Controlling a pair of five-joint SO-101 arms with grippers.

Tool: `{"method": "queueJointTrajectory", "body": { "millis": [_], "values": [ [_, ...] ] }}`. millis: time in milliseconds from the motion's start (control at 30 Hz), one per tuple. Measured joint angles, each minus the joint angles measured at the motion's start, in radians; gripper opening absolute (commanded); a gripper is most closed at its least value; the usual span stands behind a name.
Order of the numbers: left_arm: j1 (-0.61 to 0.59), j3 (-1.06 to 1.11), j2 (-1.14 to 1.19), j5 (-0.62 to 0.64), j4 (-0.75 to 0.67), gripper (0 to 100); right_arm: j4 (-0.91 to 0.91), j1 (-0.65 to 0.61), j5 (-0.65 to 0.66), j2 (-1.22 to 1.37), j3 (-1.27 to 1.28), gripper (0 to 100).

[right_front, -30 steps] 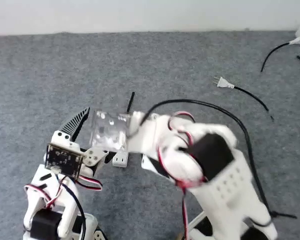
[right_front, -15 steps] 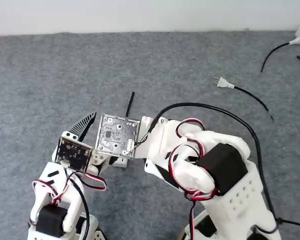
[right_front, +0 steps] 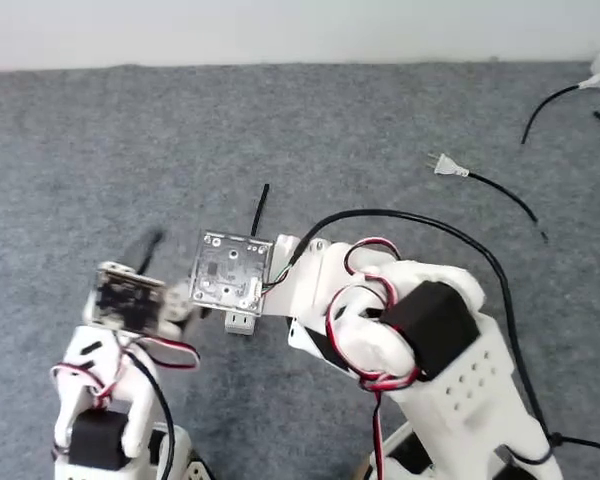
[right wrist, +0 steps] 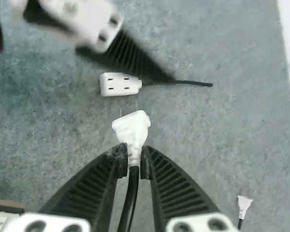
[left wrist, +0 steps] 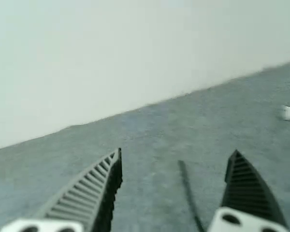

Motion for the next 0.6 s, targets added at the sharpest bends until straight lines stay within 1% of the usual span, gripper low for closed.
{"method": "queueJointTrajectory", "body": {
  "millis": [67,133,233,300,433,500,600],
  "values": [
    [-0.097,0.000,0.003,0.000,-0.032,33,-0.028,0.000,0.003,0.000,0.015,0.9],
    [-0.201,0.000,0.003,0.002,-0.064,33,-0.055,0.000,0.037,0.000,0.018,0.9],
    [-0.348,0.000,0.003,0.003,-0.103,33,-0.075,0.000,0.118,0.025,0.018,0.9],
    [-0.425,0.000,0.003,0.005,-0.115,33,-0.080,0.000,0.192,0.074,0.018,0.9],
    [-0.522,0.000,0.003,0.005,-0.120,33,-0.080,0.000,0.382,0.227,0.018,0.9],
    [-0.549,0.000,0.003,0.002,-0.120,33,-0.072,0.000,0.470,0.316,0.018,0.9],
    [-0.572,0.000,0.003,-0.015,-0.120,33,-0.025,0.000,0.549,0.465,-0.032,0.9]
  ]
}}
